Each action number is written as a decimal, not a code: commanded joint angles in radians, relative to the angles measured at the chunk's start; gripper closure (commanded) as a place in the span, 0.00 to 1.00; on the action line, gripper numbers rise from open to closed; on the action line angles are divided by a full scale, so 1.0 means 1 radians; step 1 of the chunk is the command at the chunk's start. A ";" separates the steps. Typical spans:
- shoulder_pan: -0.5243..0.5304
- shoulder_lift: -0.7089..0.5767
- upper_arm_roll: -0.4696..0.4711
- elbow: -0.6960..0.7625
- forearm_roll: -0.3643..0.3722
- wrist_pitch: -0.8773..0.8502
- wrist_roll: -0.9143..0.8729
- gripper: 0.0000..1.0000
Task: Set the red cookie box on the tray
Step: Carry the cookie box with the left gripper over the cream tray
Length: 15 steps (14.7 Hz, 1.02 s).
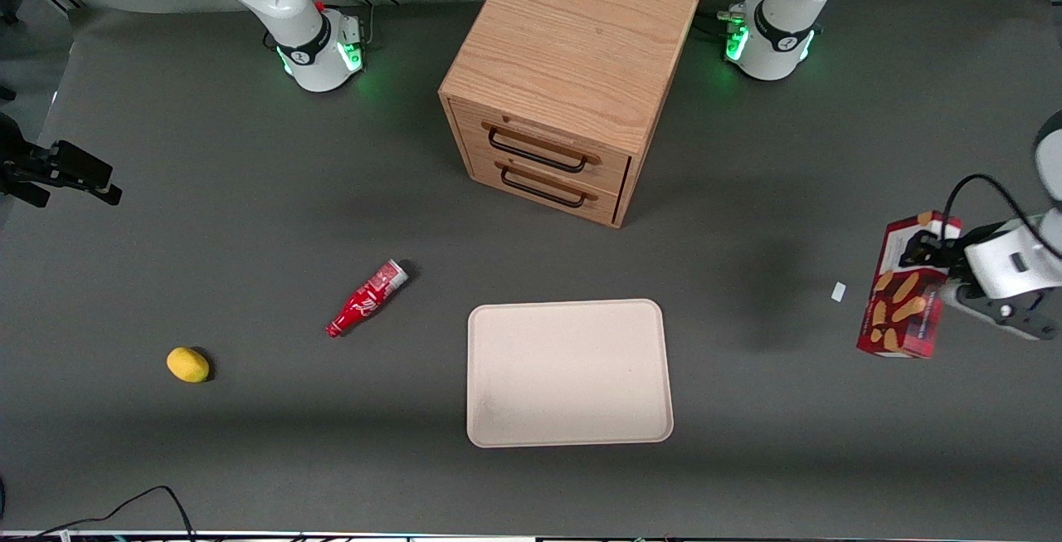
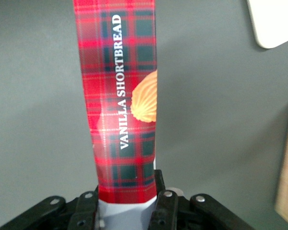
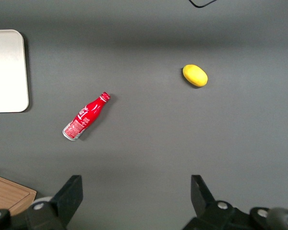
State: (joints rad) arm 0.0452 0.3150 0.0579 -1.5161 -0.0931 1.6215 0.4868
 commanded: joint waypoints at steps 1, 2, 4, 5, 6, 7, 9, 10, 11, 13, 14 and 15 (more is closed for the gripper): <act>-0.010 0.018 -0.082 0.169 -0.001 -0.173 -0.237 1.00; -0.011 0.018 -0.126 0.189 0.001 -0.199 -0.345 1.00; -0.011 0.016 -0.237 0.195 0.004 -0.198 -0.549 1.00; -0.013 0.021 -0.284 0.195 0.004 -0.187 -0.636 1.00; -0.014 0.029 -0.323 0.195 0.006 -0.178 -0.702 1.00; -0.016 0.041 -0.357 0.195 0.006 -0.148 -0.752 1.00; -0.019 0.062 -0.418 0.189 0.012 -0.047 -0.862 1.00; -0.024 0.090 -0.452 0.189 0.030 0.001 -0.910 1.00; -0.040 0.122 -0.479 0.188 0.077 0.059 -0.960 1.00; -0.060 0.205 -0.527 0.186 0.160 0.176 -1.040 1.00; -0.068 0.244 -0.539 0.186 0.206 0.223 -1.057 1.00; -0.083 0.283 -0.541 0.188 0.238 0.268 -1.062 1.00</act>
State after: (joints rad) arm -0.0143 0.5133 -0.4668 -1.3585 0.0767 1.8193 -0.5254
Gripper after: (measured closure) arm 0.626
